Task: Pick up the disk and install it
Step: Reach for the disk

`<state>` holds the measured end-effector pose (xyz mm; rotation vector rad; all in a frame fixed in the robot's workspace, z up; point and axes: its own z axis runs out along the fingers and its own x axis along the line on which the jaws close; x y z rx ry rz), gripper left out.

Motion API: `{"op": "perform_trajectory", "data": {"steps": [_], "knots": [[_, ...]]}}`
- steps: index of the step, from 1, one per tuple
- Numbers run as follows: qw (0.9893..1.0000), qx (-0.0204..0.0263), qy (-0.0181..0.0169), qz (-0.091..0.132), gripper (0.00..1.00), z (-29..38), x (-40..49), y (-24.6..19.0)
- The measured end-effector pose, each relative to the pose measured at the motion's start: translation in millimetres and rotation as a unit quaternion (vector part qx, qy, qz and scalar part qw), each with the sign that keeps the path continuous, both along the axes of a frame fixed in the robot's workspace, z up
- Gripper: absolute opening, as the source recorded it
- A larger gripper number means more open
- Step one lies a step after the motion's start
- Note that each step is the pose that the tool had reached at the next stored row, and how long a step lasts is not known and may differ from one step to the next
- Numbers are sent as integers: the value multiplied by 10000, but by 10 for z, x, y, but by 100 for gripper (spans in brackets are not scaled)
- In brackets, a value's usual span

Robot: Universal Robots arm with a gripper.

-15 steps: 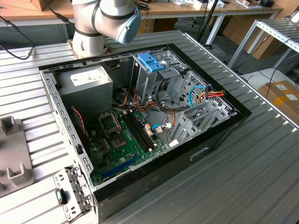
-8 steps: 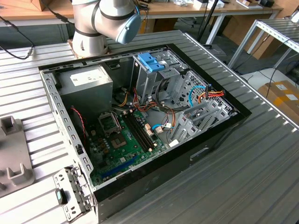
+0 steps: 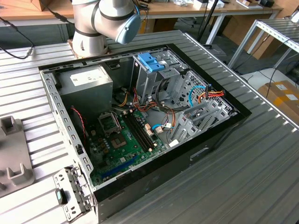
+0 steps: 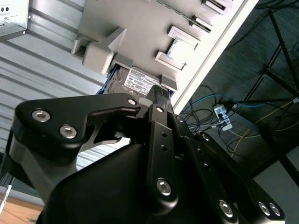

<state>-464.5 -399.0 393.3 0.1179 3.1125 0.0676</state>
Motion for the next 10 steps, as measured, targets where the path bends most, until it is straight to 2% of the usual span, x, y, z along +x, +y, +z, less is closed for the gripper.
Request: {"op": "perform_trajectory", "data": {"steps": [10], "knots": [[10000, 0, 0, 0, 10, 0, -105, 0]]}}
